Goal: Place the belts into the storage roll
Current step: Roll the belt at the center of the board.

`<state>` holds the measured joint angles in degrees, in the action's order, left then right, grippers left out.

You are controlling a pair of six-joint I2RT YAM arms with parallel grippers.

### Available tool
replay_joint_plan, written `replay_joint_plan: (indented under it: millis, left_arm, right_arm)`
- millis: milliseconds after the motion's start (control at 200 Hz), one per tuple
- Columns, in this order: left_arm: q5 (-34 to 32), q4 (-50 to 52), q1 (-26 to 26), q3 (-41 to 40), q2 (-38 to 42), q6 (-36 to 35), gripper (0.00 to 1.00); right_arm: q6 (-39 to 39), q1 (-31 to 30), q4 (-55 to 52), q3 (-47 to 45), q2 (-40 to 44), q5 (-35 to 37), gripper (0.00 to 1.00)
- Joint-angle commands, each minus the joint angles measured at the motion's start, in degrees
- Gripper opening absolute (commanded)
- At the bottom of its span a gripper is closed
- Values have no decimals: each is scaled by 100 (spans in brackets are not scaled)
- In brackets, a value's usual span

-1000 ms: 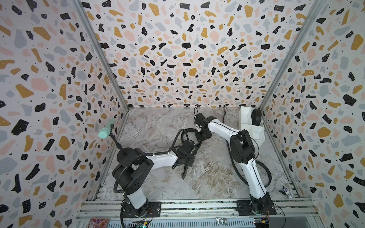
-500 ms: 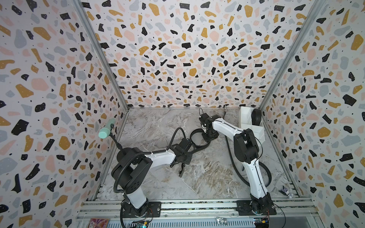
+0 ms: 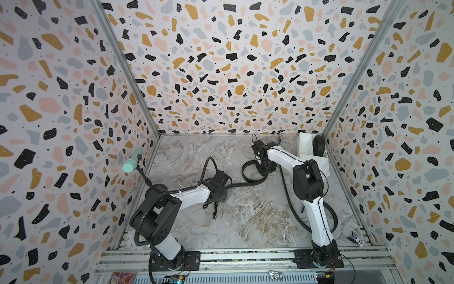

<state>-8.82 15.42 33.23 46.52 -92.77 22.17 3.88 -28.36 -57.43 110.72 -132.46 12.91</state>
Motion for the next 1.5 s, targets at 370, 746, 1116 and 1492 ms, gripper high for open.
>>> replay_joint_plan:
  millis: [370, 746, 1116, 1492]
  left_arm:
    - [-733, 986, -291, 491, -531, -406, 0]
    - [-1813, 1578, -608, 3227, -2419, -1579, 78]
    - [-1317, 1996, 54, 4945, -3134, -1954, 100]
    - [-714, 880, 78, 2431, -893, -1209, 100]
  right_arm:
    - [-15, 60, 601, -1092, 752, -992, 18]
    - [297, -344, 1242, -2950, 1939, -1463, 11]
    - [1058, -1267, 1794, -3427, 1981, -2001, 11]
    - [1309, -1212, 1922, -3517, 2190, -2199, 27]
